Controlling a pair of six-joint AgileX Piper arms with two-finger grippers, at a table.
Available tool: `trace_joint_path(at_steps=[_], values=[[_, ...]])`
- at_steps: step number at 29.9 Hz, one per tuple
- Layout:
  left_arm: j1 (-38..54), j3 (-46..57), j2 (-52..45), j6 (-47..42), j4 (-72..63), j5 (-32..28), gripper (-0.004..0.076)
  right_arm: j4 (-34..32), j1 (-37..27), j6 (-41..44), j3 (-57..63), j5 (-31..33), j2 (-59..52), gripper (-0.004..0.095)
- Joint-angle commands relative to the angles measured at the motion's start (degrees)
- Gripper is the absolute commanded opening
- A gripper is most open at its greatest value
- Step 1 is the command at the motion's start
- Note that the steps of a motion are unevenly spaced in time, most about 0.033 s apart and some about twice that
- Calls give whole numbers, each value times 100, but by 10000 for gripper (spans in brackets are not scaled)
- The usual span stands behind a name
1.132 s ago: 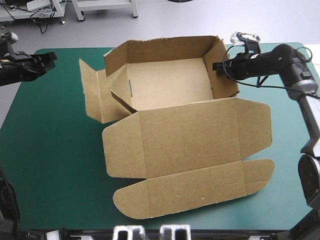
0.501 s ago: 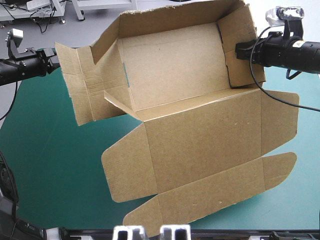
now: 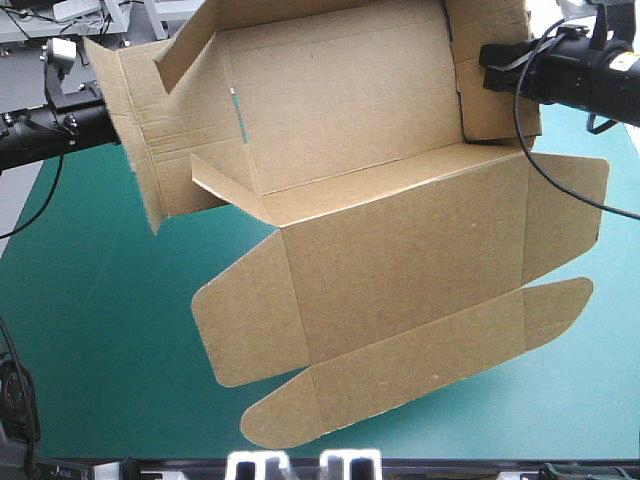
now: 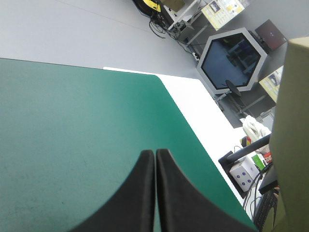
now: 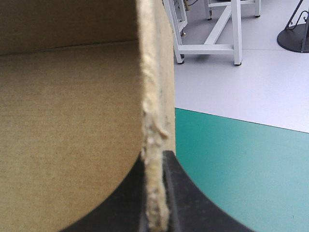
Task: Fold the box
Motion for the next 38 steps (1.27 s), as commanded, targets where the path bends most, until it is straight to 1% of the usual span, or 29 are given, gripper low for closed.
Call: trace_joint_path(at_steps=[1,9,17,20,23,28,35,38], values=[[-44,-160,-471,-140,-464,401,-1,351,-46,104,-196,-478,-82,-19],[-44,-160,-804,-396,-464,408,-1,411,-35,153,-196,-510,85,-19],[-59,-160,-1057,-464,-475,408,-1,411,-26,169,-196,-590,246,-18],[-183,-160,-1079,-787,-503,408,-1,171,85,142,-196,-761,270,-17],[-372,-160,-1079,-786,-511,397,-1,-95,310,191,-196,-908,270,-16],[-551,-160,-1079,-717,-511,397,-1,-786,707,468,-196,-1061,285,-8],[-551,-160,-1079,-675,-511,397,1,-984,826,564,-196,-1037,308,-8],[-556,-160,-1079,-570,-511,397,30,-984,826,575,-196,-1037,326,-8]])
